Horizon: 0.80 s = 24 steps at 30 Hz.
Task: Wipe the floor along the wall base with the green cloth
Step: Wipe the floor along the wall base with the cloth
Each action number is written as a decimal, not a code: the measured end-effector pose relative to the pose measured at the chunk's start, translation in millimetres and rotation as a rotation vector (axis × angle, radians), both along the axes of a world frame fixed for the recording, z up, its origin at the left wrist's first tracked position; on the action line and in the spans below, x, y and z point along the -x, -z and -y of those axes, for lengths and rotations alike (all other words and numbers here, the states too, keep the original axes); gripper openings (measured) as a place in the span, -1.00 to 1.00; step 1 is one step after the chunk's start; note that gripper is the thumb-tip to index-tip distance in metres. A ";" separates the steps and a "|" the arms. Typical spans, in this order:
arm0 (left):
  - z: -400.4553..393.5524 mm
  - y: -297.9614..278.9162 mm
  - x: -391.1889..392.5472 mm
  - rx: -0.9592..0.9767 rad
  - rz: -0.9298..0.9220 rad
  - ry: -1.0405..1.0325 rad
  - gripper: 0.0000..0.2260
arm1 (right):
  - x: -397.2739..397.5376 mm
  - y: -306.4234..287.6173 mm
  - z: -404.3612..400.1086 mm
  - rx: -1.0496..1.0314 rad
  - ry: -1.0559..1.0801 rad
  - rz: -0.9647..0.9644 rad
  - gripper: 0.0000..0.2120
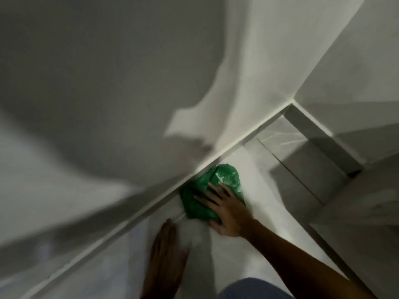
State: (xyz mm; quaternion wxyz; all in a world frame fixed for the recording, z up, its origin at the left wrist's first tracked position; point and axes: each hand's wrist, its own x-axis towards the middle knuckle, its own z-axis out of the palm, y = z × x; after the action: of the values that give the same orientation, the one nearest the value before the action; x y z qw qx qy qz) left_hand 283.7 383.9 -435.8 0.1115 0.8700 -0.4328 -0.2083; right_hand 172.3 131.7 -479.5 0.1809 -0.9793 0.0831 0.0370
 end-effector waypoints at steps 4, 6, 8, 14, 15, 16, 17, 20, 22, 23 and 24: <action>-0.6 47.2 1.4 0.061 0.070 -0.009 -0.28 | -6.1 30.6 12.9 -0.102 0.041 0.107 -0.17; -2.7 47.1 1.1 0.109 0.055 -0.040 -0.28 | -6.6 26.1 14.5 -0.161 0.106 0.155 -0.36; -7.8 43.0 -2.7 0.114 0.066 -0.031 -0.29 | -10.3 19.7 0.6 -0.177 0.205 0.205 -0.45; -19.2 45.2 -21.6 0.156 0.123 -0.089 -0.29 | -44.6 21.9 -40.3 0.000 0.548 -0.001 -0.29; -20.2 47.3 -22.2 0.153 0.135 -0.095 -0.29 | -41.5 25.7 -40.4 0.012 0.470 -0.019 -0.28; -22.2 49.0 -21.4 0.140 0.146 -0.100 -0.28 | -35.0 29.1 -36.8 0.027 0.333 -0.014 -0.29; -24.6 50.9 -18.9 0.126 0.147 -0.102 -0.28 | -25.8 31.3 -28.2 0.047 0.171 -0.004 -0.29; -31.4 56.7 -12.9 0.121 0.162 -0.107 -0.29 | -14.5 28.6 18.3 0.127 -0.108 0.035 -0.30; -33.4 58.4 -11.2 0.130 0.146 -0.115 -0.29 | -18.9 26.6 18.6 0.129 0.031 0.032 -0.32; -34.8 59.1 -10.2 0.136 0.139 -0.124 -0.29 | -22.1 27.7 2.5 0.112 0.162 0.015 -0.32; -34.9 59.0 -10.3 0.140 0.133 -0.134 -0.29 | -27.5 30.4 -18.1 0.098 0.277 0.006 -0.31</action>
State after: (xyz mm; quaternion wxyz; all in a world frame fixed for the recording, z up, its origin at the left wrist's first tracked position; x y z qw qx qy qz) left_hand 294.0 418.9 -494.8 0.1569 0.8989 -0.3935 -0.1116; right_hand 199.8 149.8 -509.9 0.1363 -0.9662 0.2187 0.0048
